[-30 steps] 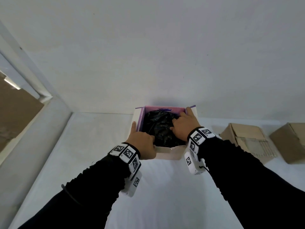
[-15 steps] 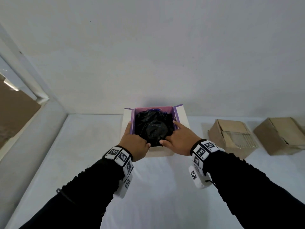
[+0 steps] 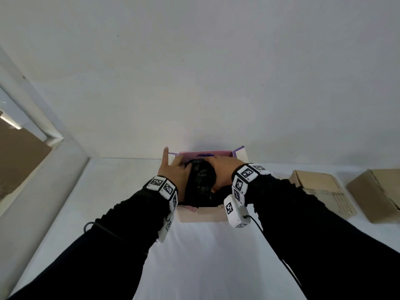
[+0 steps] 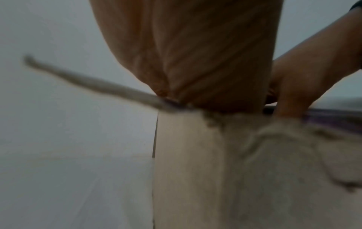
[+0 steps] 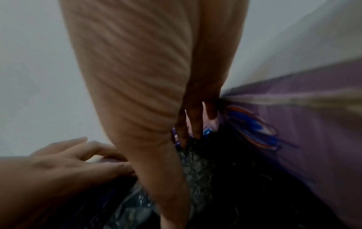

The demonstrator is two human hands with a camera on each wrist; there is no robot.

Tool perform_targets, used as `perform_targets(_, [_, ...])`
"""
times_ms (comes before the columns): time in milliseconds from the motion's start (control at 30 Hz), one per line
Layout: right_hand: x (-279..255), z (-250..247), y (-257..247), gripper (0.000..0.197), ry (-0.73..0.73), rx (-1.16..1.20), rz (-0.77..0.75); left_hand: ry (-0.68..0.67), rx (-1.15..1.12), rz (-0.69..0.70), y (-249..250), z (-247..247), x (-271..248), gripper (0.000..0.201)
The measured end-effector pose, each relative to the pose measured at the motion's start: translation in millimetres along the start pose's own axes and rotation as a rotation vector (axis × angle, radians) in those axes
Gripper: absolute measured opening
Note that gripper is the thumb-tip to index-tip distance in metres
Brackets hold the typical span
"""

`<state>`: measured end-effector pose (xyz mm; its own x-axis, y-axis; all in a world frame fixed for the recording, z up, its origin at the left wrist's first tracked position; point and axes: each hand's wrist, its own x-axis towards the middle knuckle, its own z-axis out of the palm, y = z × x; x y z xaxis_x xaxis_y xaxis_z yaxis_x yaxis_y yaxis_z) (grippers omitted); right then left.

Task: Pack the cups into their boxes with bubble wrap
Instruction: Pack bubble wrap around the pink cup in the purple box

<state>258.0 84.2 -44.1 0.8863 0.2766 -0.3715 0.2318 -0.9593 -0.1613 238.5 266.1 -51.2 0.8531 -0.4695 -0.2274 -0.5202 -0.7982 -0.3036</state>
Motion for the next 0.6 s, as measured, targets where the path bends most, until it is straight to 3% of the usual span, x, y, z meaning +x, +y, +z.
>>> perform_targets(133, [8.4, 0.1, 1.1, 0.071, -0.078, -0.102, 0.01, -0.038, 0.043, 0.007, -0.6, 8.5, 11.2, 0.086])
perform_targets(267, [7.8, -0.5, 4.8, 0.087, -0.071, -0.135, -0.026, -0.043, 0.099, -0.007, 2.2, 10.0, 14.9, 0.059])
perform_targets(433, [4.2, -1.6, 3.8, 0.078, -0.116, -0.12, -0.013, -0.059, 0.029, 0.028, -2.7, 18.2, 15.8, 0.072])
perform_targets(533, [-3.6, -4.4, 0.4, 0.057, -0.066, -0.118, -0.005, -0.075, -0.023, 0.063, -5.6, 14.0, 13.0, 0.08])
perform_targets(600, [-11.7, -11.5, 0.7, 0.042, 0.014, -0.078, 0.002, -0.053, -0.081, 0.083, -8.6, 5.6, 6.2, 0.071])
